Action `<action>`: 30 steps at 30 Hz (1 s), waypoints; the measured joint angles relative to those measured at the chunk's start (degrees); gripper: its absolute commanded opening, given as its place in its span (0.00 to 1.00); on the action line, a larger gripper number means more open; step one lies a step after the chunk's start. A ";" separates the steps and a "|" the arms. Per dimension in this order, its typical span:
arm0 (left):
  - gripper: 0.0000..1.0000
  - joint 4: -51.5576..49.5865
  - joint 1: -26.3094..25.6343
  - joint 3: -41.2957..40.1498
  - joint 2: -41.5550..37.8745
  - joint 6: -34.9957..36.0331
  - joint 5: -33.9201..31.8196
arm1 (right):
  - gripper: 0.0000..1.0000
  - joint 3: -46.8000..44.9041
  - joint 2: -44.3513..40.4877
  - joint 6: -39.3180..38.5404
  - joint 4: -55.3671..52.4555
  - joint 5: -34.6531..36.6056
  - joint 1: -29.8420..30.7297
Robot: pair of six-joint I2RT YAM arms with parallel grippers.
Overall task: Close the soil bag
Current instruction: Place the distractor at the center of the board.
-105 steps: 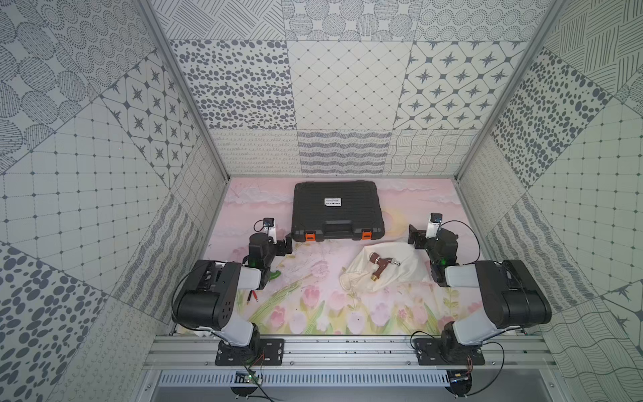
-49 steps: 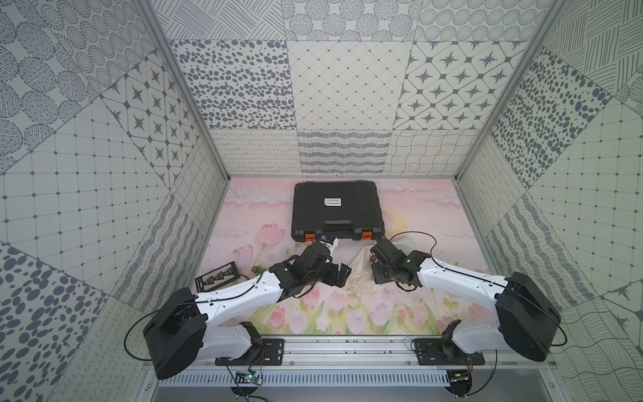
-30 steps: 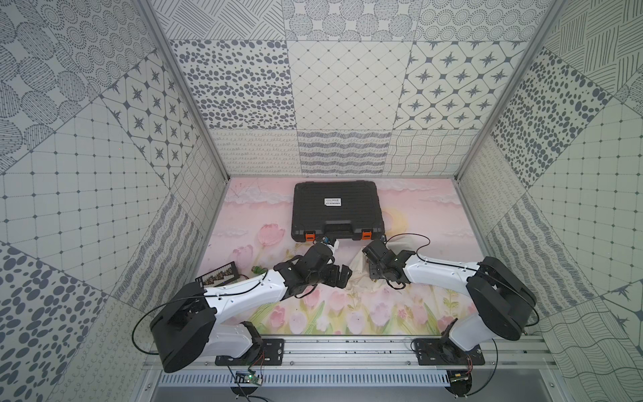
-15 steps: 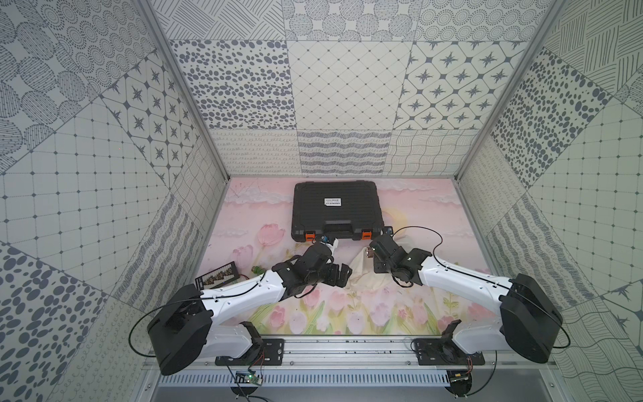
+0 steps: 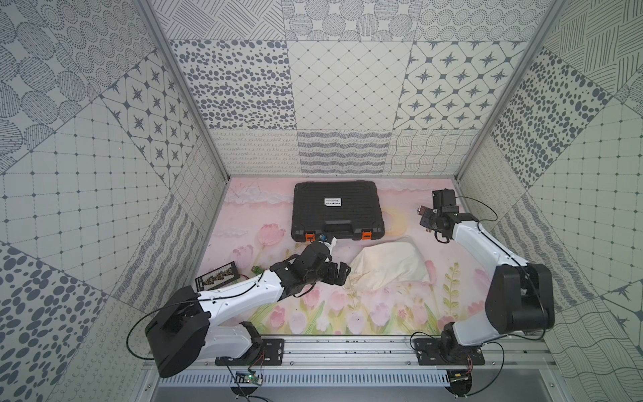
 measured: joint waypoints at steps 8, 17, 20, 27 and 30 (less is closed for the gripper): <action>0.99 0.00 0.28 0.00 0.39 0.44 0.42 | 0.12 5.07 16.48 -1.60 1.25 -6.62 -4.70; 0.99 -0.02 0.42 0.39 2.43 0.61 2.03 | 0.46 4.83 16.04 -2.93 1.27 -8.07 -4.92; 0.99 0.09 0.42 0.70 2.89 0.61 3.37 | 0.56 2.95 11.15 -3.69 1.16 -7.56 -3.82; 0.99 0.46 0.39 1.99 3.69 0.87 7.87 | 0.65 -6.99 -8.24 -3.72 -0.24 -6.71 5.16; 0.99 0.13 -0.31 3.96 5.46 1.27 8.92 | 0.66 -10.51 -13.57 -3.63 -2.23 -6.84 8.02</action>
